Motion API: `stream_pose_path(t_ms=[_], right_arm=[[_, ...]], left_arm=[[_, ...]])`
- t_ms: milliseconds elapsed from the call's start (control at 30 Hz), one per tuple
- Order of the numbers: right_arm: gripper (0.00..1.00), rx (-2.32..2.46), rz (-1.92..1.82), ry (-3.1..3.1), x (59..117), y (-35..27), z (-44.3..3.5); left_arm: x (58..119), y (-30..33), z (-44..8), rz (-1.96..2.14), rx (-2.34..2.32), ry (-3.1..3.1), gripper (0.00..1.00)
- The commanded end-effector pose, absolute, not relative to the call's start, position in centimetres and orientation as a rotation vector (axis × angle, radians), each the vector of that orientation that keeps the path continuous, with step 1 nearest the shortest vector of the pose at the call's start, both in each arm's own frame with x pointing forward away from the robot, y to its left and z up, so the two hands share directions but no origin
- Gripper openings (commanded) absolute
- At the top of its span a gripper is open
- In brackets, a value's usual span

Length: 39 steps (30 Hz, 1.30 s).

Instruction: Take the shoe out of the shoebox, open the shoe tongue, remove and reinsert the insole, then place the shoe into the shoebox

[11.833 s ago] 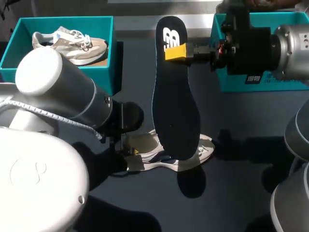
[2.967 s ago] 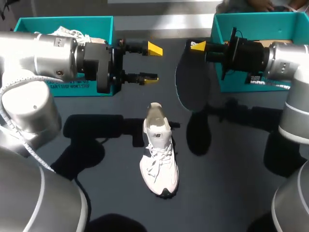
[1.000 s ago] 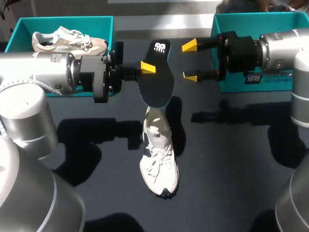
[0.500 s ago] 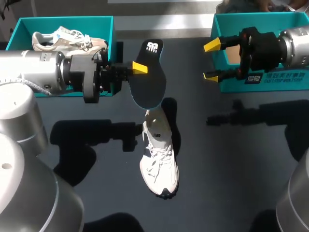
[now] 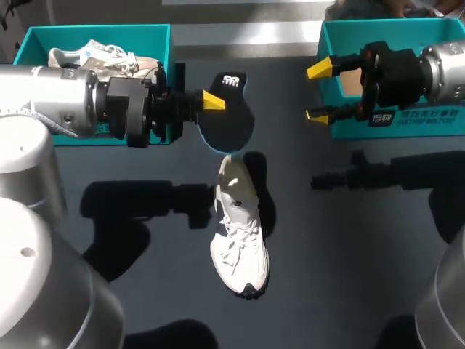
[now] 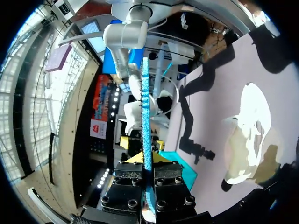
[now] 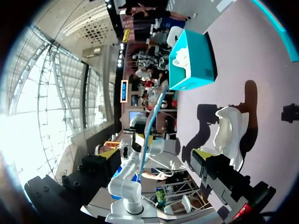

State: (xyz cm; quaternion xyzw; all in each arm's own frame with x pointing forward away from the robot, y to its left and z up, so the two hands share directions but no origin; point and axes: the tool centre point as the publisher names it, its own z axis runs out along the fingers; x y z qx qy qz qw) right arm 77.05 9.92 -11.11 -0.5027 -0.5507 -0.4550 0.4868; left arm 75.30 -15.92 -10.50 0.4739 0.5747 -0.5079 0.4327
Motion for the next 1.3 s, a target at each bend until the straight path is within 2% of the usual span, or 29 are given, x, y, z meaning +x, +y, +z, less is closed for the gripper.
stream_pose_path(t_ms=[33,333,467,567,1300], right_arm=[[1.0,-1.226,-1.105,-1.341,76.99,9.94,-11.08],[1.0,-1.226,-1.105,-1.341,76.99,9.94,-11.08],[1.0,-1.226,-1.105,-1.341,76.99,9.94,-11.08],[1.0,-1.226,-1.105,-1.341,76.99,9.94,-11.08],[1.0,-1.226,-1.105,-1.341,76.99,9.94,-11.08]], left_arm=[[74.76,-15.14,-9.1,-1.564,0.893,2.262,0.0],[74.48,-14.9,-9.1,-2.067,0.464,2.562,0.0],[74.29,-15.05,-8.81,-2.35,0.063,2.64,0.0],[74.78,-14.86,-9.12,-2.659,-0.491,2.623,0.0],[74.78,-14.86,-9.12,-2.659,-0.491,2.623,0.0]])
